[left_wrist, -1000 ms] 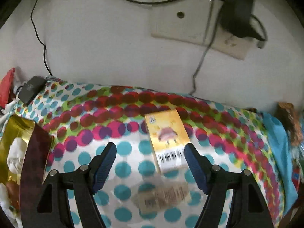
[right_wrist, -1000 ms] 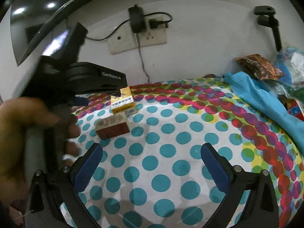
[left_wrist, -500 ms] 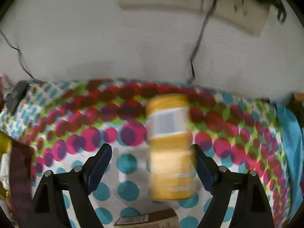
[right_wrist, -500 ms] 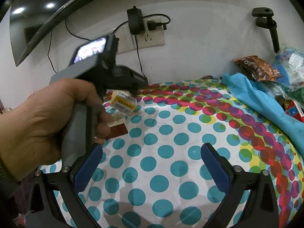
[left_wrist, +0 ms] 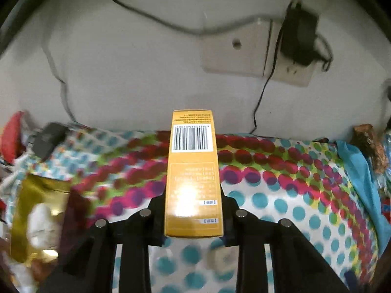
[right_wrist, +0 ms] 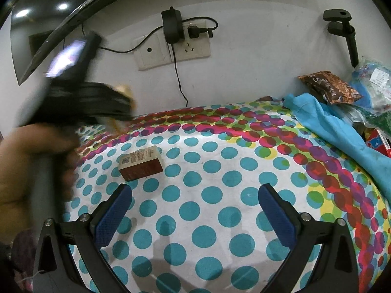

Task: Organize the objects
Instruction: 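Hold the yellow box in the left gripper while the right gripper grasps and lifts the red box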

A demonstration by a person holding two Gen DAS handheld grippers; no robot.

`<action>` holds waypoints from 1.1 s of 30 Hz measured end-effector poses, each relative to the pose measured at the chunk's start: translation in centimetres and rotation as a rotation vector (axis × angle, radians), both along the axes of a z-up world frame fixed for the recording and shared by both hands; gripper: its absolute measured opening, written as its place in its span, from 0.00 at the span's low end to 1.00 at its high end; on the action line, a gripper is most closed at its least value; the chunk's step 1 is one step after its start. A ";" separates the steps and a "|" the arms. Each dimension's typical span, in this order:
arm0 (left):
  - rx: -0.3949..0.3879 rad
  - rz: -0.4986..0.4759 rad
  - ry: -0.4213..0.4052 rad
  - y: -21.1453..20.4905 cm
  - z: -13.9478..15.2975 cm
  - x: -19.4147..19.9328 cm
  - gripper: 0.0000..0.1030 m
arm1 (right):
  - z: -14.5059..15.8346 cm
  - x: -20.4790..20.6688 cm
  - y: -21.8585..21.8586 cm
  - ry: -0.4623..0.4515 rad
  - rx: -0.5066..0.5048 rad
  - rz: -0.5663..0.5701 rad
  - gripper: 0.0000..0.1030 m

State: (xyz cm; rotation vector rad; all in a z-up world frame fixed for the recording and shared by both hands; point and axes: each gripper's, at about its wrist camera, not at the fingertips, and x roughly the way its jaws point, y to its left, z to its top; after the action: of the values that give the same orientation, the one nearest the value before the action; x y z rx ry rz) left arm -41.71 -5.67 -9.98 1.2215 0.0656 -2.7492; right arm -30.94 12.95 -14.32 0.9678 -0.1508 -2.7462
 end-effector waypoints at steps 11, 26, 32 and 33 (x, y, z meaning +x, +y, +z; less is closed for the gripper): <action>-0.025 -0.034 -0.008 -0.1 -4.2 14.7 0.29 | -0.2 -0.3 -0.1 -0.018 0.020 -0.017 1.00; -0.015 -0.027 0.060 -0.8 -2.6 22.8 0.29 | -0.8 -1.8 -5.7 -0.084 0.131 0.100 1.00; 0.006 0.004 0.072 -2.4 -1.9 22.7 0.29 | -1.2 -4.6 -10.8 -0.118 0.222 0.180 1.00; 0.006 0.010 0.072 -2.6 -1.8 22.7 0.29 | -1.6 -5.4 -11.5 -0.138 0.238 0.187 1.00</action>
State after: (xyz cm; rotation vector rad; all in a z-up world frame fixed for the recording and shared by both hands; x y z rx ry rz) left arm -19.02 -8.31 -11.79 1.1198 0.0863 -2.7862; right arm -36.31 1.43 -15.93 1.1678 0.2377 -2.5657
